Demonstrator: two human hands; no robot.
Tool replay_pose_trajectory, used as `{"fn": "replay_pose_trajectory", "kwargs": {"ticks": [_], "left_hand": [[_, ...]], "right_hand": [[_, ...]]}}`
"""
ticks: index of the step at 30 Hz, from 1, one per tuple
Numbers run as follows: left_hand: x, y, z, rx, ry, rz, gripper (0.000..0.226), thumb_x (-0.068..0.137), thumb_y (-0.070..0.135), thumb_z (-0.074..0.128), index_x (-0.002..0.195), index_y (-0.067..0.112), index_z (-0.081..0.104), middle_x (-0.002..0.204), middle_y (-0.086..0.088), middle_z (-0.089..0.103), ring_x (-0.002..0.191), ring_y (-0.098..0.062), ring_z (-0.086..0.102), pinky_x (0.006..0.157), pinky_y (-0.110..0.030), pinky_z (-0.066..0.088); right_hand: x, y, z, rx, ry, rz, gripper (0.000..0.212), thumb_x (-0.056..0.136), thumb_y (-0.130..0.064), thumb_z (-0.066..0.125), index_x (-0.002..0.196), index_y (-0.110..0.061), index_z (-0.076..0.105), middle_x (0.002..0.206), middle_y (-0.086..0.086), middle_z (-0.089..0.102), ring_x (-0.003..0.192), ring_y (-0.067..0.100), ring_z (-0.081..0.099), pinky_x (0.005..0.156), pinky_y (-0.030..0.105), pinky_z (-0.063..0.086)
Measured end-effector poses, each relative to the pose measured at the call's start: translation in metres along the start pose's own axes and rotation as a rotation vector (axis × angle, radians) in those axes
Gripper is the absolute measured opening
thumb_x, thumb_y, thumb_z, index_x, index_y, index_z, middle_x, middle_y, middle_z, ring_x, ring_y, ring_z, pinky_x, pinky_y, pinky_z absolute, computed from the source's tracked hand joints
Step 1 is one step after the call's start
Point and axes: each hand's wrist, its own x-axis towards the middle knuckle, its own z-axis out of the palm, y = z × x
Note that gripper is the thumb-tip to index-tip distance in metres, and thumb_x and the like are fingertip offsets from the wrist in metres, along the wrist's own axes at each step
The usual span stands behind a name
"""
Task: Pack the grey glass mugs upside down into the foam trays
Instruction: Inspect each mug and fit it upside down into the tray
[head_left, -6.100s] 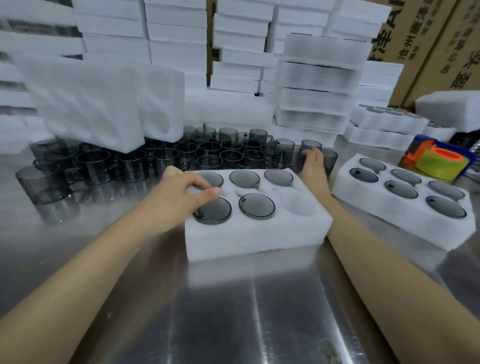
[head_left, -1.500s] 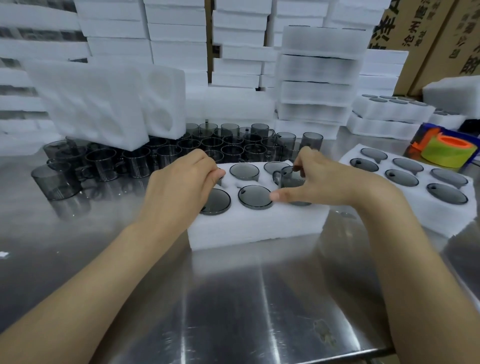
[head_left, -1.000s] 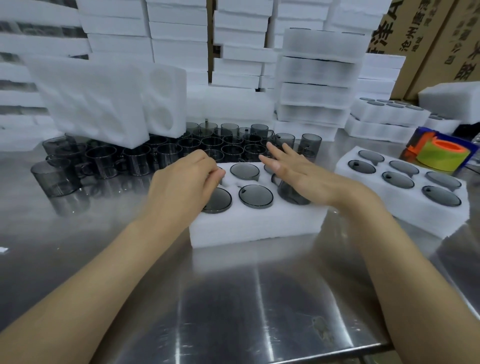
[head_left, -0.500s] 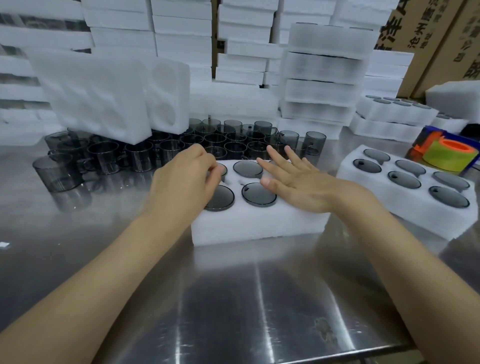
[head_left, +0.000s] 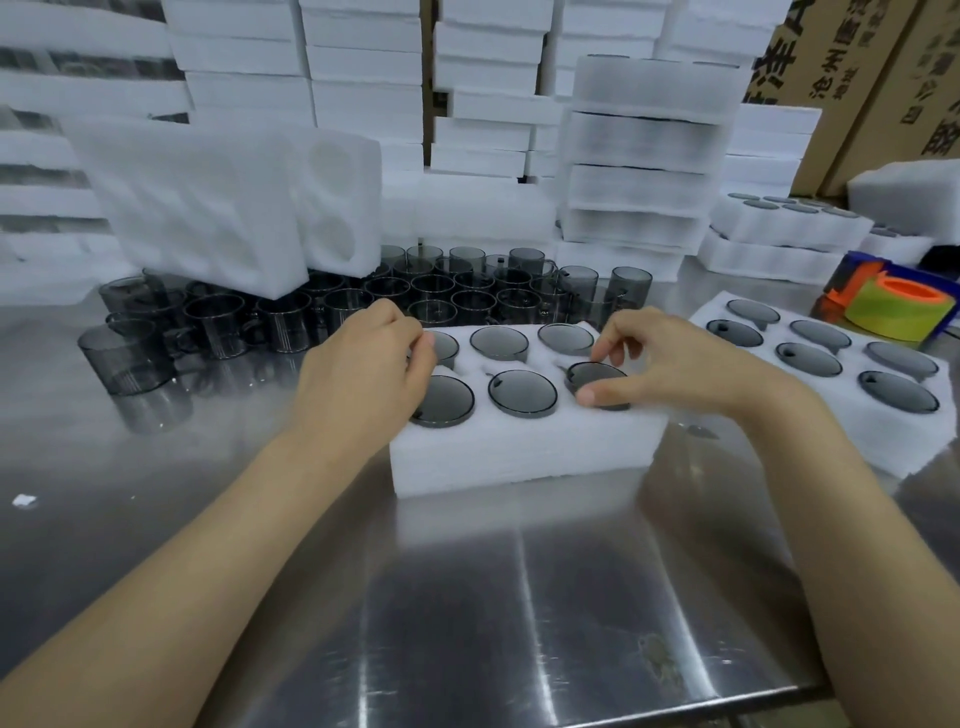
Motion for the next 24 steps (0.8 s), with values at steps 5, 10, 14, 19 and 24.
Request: {"fn": "replay_pose_trajectory", "kwargs": {"ticks": [5, 10, 14, 19, 24], "left_hand": [[0.001, 0.000, 0.002, 0.006, -0.004, 0.000, 0.034, 0.101, 0.030, 0.039, 0.085, 0.010, 0.061, 0.094, 0.003, 0.053, 0.086, -0.017, 0.049, 0.062, -0.033, 0.041], [0.001, -0.001, 0.003, 0.001, -0.014, -0.005, 0.034, 0.101, 0.029, 0.039, 0.084, 0.009, 0.061, 0.092, 0.002, 0.053, 0.089, -0.018, 0.046, 0.062, -0.033, 0.038], [0.002, 0.000, 0.003, 0.003, -0.013, -0.020, 0.032, 0.100, 0.029, 0.040, 0.087, 0.010, 0.061, 0.094, 0.001, 0.052, 0.090, -0.020, 0.049, 0.063, -0.034, 0.040], [0.000, 0.000, 0.003, 0.011, 0.037, -0.071, 0.024, 0.098, 0.027, 0.042, 0.101, 0.014, 0.062, 0.099, 0.001, 0.049, 0.088, -0.019, 0.050, 0.064, -0.034, 0.038], [-0.001, 0.000, 0.001, 0.022, -0.021, -0.121, 0.028, 0.100, 0.032, 0.038, 0.110, 0.016, 0.058, 0.104, 0.000, 0.047, 0.083, -0.019, 0.048, 0.065, -0.033, 0.035]], "right_hand": [[-0.001, -0.001, -0.001, 0.019, -0.001, 0.027, 0.039, 0.062, -0.051, 0.081, 0.087, -0.029, 0.062, 0.071, -0.015, 0.051, 0.063, -0.003, 0.050, 0.057, 0.009, 0.038], [0.005, -0.002, -0.003, 0.058, -0.123, 0.093, 0.040, 0.062, -0.048, 0.081, 0.092, -0.029, 0.063, 0.079, -0.008, 0.052, 0.070, 0.003, 0.051, 0.068, 0.019, 0.040], [0.006, 0.000, -0.005, 0.098, -0.134, 0.088, 0.051, 0.051, -0.062, 0.077, 0.089, -0.030, 0.064, 0.075, -0.008, 0.053, 0.066, 0.005, 0.051, 0.064, 0.022, 0.038], [0.004, 0.014, -0.005, 0.299, -0.154, 0.071, 0.052, 0.052, -0.059, 0.073, 0.091, -0.023, 0.072, 0.082, -0.002, 0.064, 0.070, 0.006, 0.053, 0.069, 0.020, 0.040], [0.006, 0.016, 0.004, 0.429, -0.053, 0.094, 0.033, 0.074, -0.052, 0.067, 0.067, -0.020, 0.070, 0.074, -0.002, 0.069, 0.057, 0.003, 0.044, 0.062, 0.019, 0.036]]}}
